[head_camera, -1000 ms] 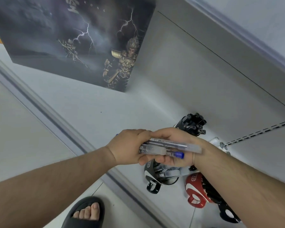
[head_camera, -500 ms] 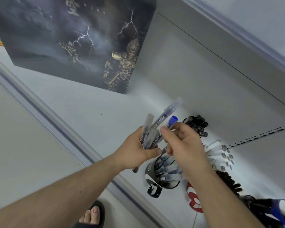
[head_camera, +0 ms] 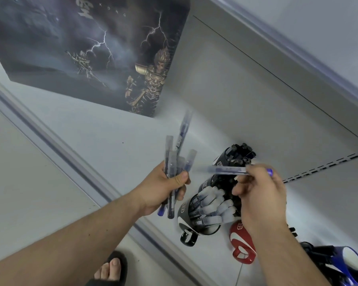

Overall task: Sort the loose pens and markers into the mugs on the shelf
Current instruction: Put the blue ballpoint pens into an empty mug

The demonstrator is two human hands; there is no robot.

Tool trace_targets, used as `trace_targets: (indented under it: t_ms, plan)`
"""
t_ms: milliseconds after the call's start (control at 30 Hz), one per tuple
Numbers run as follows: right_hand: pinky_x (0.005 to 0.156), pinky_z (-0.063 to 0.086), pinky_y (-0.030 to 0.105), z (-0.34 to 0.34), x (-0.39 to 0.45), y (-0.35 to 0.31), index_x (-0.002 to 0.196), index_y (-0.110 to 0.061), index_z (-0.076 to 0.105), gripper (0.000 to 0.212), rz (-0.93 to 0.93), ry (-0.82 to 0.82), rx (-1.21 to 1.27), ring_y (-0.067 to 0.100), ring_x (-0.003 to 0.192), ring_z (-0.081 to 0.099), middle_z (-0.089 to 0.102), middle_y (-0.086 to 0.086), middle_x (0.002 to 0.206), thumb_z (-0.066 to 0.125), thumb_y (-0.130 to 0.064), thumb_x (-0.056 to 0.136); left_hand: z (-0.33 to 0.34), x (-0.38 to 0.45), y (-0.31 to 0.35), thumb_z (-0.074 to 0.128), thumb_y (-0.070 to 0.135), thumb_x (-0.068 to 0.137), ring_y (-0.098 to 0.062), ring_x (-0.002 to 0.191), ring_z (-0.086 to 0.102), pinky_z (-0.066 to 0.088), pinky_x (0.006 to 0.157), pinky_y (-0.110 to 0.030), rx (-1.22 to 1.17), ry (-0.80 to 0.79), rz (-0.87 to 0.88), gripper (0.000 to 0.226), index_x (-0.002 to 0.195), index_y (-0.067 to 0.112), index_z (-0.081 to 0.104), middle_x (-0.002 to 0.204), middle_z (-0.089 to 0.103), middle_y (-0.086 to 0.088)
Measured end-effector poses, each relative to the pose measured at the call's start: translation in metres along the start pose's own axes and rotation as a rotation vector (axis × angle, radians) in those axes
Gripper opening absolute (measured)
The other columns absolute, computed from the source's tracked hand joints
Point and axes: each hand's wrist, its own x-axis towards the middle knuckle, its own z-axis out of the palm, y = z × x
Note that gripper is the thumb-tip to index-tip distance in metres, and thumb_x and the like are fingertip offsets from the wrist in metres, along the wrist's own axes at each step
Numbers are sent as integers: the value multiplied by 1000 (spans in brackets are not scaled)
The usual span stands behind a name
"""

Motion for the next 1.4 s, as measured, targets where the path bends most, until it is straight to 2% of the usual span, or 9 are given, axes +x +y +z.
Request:
trace_targets:
  t_ms: [133,500,667,800,867,967,1100,1233,1400]
  plan:
    - [69,53,36,-3,-19,16,70,-6,54,15,184,-111,200,24,64,64,66,19,75,60,6,76,5,5,1,60,26,83,-16,47,53,41,42,-20,-155,124,-17,36,107,1,49,64,57,-6]
    - [65,52,18,11,-38,63,103,-40,60,35,-267,-333,-914,-4,73,63,66,-18,74,74,-15,83,17,0,-1,68,3,85,-16,59,64,46,43,-19,-71,116,46,29,111,-7,60,79,69,-7]
    - [68,54,24,10,-28,53,96,-39,60,29,-147,-295,-771,7,71,64,67,-11,90,79,-36,74,13,1,-9,68,-5,83,-13,60,66,50,49,-19,-5,101,43,34,115,-6,57,79,70,-5]
    - [80,55,39,16,-9,38,120,-43,49,66,-101,-222,-670,14,86,65,63,-17,103,71,-65,61,15,-1,-13,71,1,85,-10,74,70,53,57,-19,177,29,64,34,117,5,59,85,72,4]
    - [79,57,42,18,-6,34,113,-45,53,48,-128,-288,-674,16,83,67,66,-12,97,72,-57,71,15,-1,-14,73,5,83,-21,97,70,56,82,-33,201,-10,52,40,119,7,58,103,72,-7]
    - [72,57,48,14,-9,36,90,-33,62,10,-197,-332,-661,25,75,66,66,0,77,71,-30,87,18,-2,-14,71,-1,85,-11,80,66,52,72,-24,224,-49,24,25,104,9,59,85,70,1]
    - [61,55,37,-9,-14,22,86,-23,60,10,-266,-217,-597,17,59,59,64,-2,70,62,-19,95,24,-4,-6,64,0,89,-1,56,60,39,40,-11,234,-12,11,14,101,4,58,71,67,7]
    - [62,47,35,-47,-19,14,80,-37,60,19,-305,122,-523,14,58,54,60,-9,62,59,-27,97,16,-1,-6,62,5,92,-12,71,70,43,49,-24,208,154,26,18,105,-3,54,90,74,-1]
    - [57,47,25,-57,-29,45,85,-25,57,9,-341,216,-685,3,57,59,64,-6,69,60,-27,94,24,-4,-8,65,4,89,-5,53,61,41,44,-20,216,210,-12,19,105,2,54,84,66,-11]
